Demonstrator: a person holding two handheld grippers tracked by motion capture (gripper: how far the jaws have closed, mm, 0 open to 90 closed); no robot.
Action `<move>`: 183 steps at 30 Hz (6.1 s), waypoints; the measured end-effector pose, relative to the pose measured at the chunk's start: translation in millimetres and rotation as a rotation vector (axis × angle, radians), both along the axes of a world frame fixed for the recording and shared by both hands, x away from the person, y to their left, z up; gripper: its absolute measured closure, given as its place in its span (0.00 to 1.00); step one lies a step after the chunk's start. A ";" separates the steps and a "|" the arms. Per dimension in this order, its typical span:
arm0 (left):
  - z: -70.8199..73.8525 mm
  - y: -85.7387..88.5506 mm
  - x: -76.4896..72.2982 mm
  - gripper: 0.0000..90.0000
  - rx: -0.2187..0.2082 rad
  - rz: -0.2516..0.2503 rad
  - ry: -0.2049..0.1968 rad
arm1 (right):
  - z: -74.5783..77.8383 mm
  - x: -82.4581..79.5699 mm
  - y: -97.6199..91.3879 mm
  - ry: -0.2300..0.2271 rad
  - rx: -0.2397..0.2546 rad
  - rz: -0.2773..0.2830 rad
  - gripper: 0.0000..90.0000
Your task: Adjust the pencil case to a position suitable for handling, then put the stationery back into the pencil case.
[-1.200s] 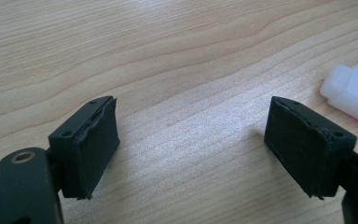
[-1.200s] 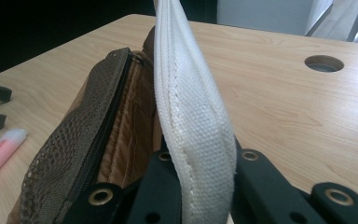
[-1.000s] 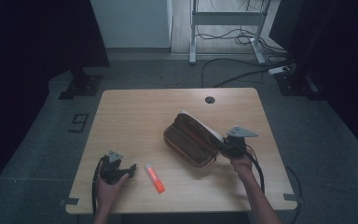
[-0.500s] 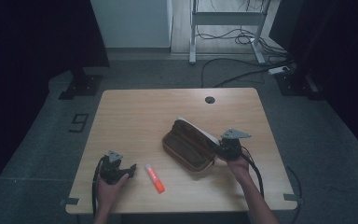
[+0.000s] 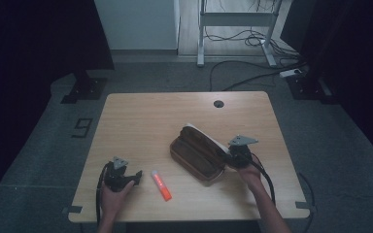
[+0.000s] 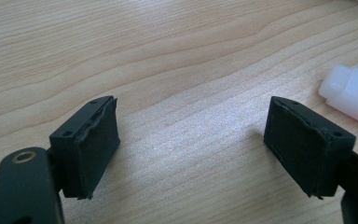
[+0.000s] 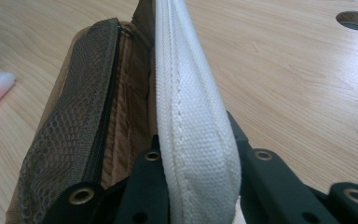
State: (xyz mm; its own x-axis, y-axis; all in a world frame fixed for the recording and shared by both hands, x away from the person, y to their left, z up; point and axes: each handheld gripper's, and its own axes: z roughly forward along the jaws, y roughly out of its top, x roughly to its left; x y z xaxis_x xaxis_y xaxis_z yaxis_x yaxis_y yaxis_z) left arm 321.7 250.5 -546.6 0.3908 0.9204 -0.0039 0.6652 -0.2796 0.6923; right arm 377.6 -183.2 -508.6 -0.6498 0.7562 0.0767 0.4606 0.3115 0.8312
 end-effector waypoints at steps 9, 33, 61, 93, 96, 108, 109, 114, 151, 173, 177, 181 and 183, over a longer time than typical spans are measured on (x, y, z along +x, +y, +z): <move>0.0 -0.2 0.0 0.19 -0.001 0.000 0.000 | 9.0 -9.1 0.8 -0.040 0.027 -0.012 0.50; 0.1 -0.8 0.4 0.19 0.000 -0.007 0.001 | 39.1 -53.6 -12.5 -0.142 0.144 -0.091 0.39; 0.3 -1.4 0.7 0.20 -0.002 -0.009 0.003 | 24.0 -85.2 81.0 -0.093 0.097 0.154 0.42; 0.3 -1.3 0.7 0.20 0.001 -0.011 0.004 | -3.5 -88.8 144.5 -0.018 0.064 0.239 0.43; 0.3 -1.3 0.7 0.20 0.001 -0.011 0.004 | -5.7 -87.9 148.0 -0.016 0.057 0.243 0.43; 0.3 -1.4 0.6 0.20 0.002 -0.011 0.003 | -15.9 -87.2 165.1 0.010 0.023 0.272 0.43; 0.3 -1.4 0.6 0.20 0.002 -0.011 0.003 | -15.9 -87.4 166.6 0.018 0.023 0.272 0.42; 0.3 -1.3 0.6 0.20 0.002 -0.012 0.004 | -16.7 -86.9 173.4 0.020 0.012 0.280 0.42; 0.2 -1.4 0.7 0.20 0.002 -0.012 0.002 | -34.8 -79.0 203.7 0.034 -0.202 0.245 0.56; 0.2 -1.5 0.7 0.20 0.000 -0.012 0.002 | -25.6 -70.6 180.3 0.036 -0.151 0.220 0.73; 0.1 -1.6 0.7 0.20 -0.001 -0.011 0.002 | -15.0 -69.7 170.2 0.011 -0.137 0.219 0.73; 0.1 -1.6 0.7 0.20 -0.001 -0.011 0.001 | -3.6 -68.5 159.7 -0.013 -0.128 0.229 0.73; 0.1 -1.6 0.7 0.20 -0.001 -0.011 0.001 | 1.9 -67.5 154.5 -0.024 -0.122 0.223 0.73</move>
